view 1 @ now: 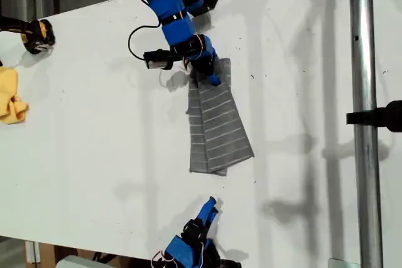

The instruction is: Grasp corners of a towel and fold twice.

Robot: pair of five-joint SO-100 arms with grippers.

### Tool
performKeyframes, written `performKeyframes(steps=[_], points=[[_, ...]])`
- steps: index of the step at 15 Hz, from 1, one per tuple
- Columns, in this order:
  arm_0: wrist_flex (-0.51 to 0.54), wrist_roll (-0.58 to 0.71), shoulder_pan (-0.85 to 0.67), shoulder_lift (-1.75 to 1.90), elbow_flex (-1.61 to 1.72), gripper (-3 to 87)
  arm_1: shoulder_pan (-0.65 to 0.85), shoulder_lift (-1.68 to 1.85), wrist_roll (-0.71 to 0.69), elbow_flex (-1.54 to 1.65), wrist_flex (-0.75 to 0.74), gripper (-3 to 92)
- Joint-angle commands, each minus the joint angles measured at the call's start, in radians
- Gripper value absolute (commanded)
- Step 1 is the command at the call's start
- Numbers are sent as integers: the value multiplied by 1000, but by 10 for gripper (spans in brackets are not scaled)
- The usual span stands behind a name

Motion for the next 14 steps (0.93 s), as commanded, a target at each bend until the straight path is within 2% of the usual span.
performKeyframes(steps=[1, 2, 5, 10, 11, 14], points=[[5, -12, 12, 9, -34, 237, 51, 23, -3, -40, 2, 90], [5, -11, 12, 9, -34, 236, 44, 71, 48, -18, 23, -2], [-2, -11, 12, 9, -34, 237, 43, 428, 67, 152, 72, -2], [-8, 6, 2, 9, -34, 235, -20, 1177, 215, 322, 399, -2], [-8, 6, 3, 9, -34, 235, -21, 1365, 199, 383, 446, -2], [-2, 8, 3, 9, -38, 235, -2, 1442, 176, 426, 373, -2]])
